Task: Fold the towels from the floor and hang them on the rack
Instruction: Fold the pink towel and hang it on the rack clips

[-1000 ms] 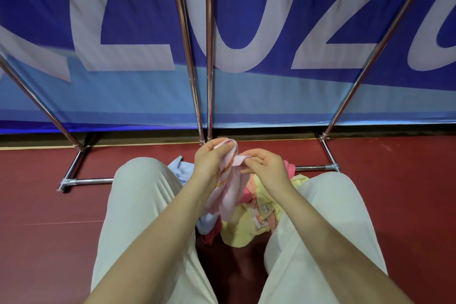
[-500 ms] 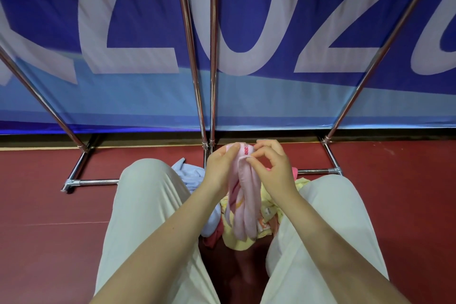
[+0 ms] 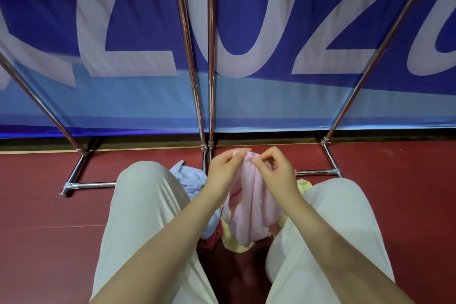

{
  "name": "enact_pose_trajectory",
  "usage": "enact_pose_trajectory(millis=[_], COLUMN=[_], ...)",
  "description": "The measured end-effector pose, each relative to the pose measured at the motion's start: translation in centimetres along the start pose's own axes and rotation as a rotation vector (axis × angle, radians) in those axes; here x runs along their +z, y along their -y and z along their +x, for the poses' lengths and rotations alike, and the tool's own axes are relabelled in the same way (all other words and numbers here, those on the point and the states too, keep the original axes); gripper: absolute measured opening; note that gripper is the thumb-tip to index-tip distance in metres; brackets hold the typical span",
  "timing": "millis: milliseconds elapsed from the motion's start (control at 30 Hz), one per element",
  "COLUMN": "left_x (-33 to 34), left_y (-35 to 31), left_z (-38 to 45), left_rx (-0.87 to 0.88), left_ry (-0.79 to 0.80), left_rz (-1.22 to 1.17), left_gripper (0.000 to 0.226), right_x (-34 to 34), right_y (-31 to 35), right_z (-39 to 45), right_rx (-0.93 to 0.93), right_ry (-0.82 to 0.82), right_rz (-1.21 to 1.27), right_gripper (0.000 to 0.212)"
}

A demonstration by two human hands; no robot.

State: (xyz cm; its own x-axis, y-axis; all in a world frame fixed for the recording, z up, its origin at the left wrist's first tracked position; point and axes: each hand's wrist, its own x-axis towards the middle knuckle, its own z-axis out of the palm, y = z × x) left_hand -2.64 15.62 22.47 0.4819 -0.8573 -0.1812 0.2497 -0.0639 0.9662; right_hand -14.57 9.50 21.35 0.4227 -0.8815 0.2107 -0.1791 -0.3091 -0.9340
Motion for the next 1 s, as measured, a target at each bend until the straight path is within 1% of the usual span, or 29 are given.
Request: enact_pose_trajectory(millis=[133, 233, 300, 400, 467, 533, 600, 700, 800, 933, 1000], left_x=[-0.4, -0.6, -0.9, -1.4, -1.7, -1.7, -1.8, -1.6, -0.9, -0.3, -0.2], left_y=[0.5, 0.9, 1.1, 1.2, 1.2, 1.2, 1.2, 1.3, 1.4, 1.6, 1.5], left_z=[0.3, 0.4, 0.6, 0.8, 0.8, 0.9, 1.1, 1.3, 1.0, 1.0, 1.1], left_rx=[0.005, -0.002, -0.012, -0.055, -0.080, -0.112, -0.117, -0.110, -0.126, -0.080, -0.076], left_ry=[-0.001, -0.019, -0.048, -0.070, -0.082, -0.112, -0.147, -0.200, -0.169, -0.133, -0.111], left_rz=[0.096, 0.068, 0.034, -0.005, -0.045, -0.072, -0.065, -0.026, -0.100, -0.131, -0.188], left_gripper=[0.023, 0.021, 0.015, 0.018, 0.017, 0.014, 0.012, 0.012, 0.013, 0.019, 0.016], right_x=[-0.4, -0.6, -0.6, -0.1, 0.2, 0.3, 0.3, 0.4, 1.0, 1.7, 1.8], right_y=[-0.2, -0.3, -0.2, -0.2, -0.1, 0.0, 0.2, 0.7, 1.1, 1.5, 1.5], right_z=[-0.1, -0.1, -0.3, -0.4, -0.5, -0.5, -0.4, -0.2, 0.0, 0.3, 0.5], right_rx=[0.017, 0.033, 0.052, 0.071, 0.059, 0.003, -0.009, 0.053, 0.056, 0.060, 0.067], right_ry=[-0.049, -0.064, -0.039, 0.002, 0.005, -0.030, -0.055, -0.027, 0.010, -0.020, -0.032], right_rz=[0.016, 0.014, 0.000, -0.025, -0.025, -0.020, -0.007, 0.041, 0.065, 0.156, 0.171], right_gripper=[0.015, 0.017, 0.019, 0.018, 0.018, 0.013, 0.008, 0.011, 0.013, 0.013, 0.013])
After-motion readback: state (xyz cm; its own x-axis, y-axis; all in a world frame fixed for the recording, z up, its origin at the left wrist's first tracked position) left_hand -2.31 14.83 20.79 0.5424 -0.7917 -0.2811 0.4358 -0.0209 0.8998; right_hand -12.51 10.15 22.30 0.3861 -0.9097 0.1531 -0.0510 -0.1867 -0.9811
